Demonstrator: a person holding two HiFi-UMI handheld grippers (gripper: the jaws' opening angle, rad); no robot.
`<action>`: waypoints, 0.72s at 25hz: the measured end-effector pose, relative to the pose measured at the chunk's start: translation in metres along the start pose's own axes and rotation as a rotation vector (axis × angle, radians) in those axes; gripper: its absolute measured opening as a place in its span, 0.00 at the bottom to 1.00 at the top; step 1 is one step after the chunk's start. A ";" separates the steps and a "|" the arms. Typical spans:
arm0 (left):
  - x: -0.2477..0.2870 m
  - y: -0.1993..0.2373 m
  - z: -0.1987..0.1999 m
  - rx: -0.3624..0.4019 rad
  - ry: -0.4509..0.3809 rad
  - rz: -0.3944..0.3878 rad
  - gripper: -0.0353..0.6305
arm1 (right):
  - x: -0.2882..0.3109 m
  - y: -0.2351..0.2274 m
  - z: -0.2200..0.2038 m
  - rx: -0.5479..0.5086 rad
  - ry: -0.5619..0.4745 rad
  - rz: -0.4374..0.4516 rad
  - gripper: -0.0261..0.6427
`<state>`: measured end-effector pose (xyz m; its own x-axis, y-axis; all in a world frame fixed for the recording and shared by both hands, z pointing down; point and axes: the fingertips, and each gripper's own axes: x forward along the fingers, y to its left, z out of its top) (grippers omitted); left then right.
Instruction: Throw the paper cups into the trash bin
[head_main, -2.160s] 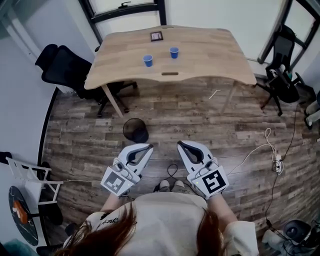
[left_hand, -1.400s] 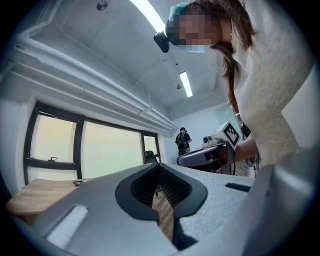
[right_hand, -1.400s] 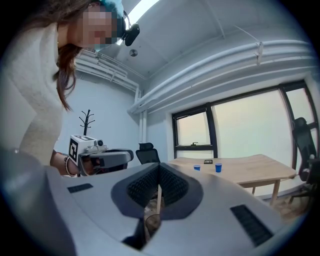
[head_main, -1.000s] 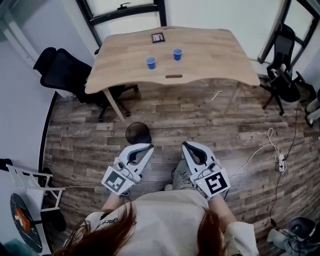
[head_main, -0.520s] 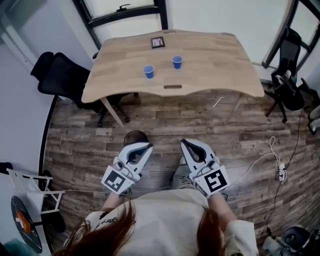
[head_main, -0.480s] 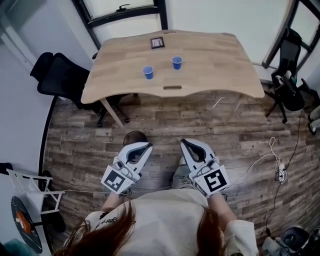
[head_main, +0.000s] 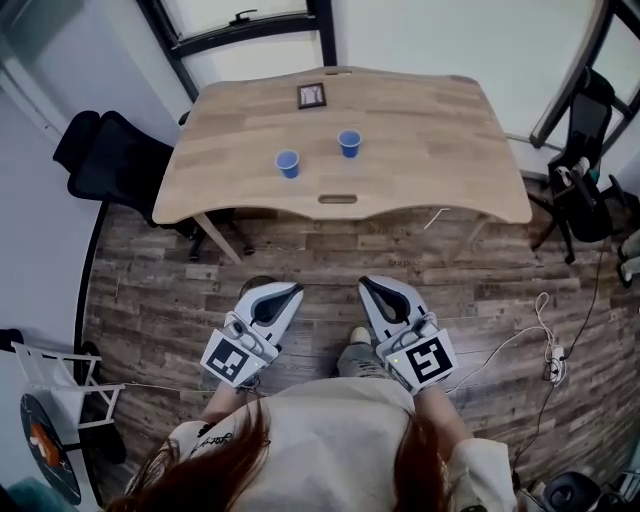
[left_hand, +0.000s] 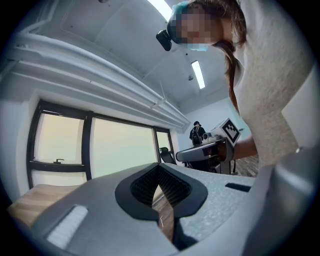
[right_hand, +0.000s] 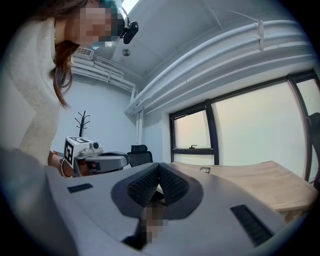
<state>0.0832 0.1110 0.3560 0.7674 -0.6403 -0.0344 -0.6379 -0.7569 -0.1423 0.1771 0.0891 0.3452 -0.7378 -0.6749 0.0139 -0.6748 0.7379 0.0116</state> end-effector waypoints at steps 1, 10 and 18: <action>0.007 0.004 0.000 0.000 0.000 0.002 0.06 | 0.003 -0.007 0.000 0.000 0.001 0.004 0.06; 0.077 0.042 0.001 0.012 -0.015 0.031 0.06 | 0.033 -0.076 0.001 0.001 0.021 0.056 0.06; 0.116 0.069 -0.011 0.022 -0.018 0.101 0.06 | 0.063 -0.123 -0.009 -0.004 0.024 0.119 0.06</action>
<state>0.1278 -0.0172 0.3526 0.7007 -0.7103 -0.0676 -0.7104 -0.6857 -0.1590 0.2140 -0.0447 0.3533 -0.8121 -0.5822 0.0391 -0.5822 0.8129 0.0125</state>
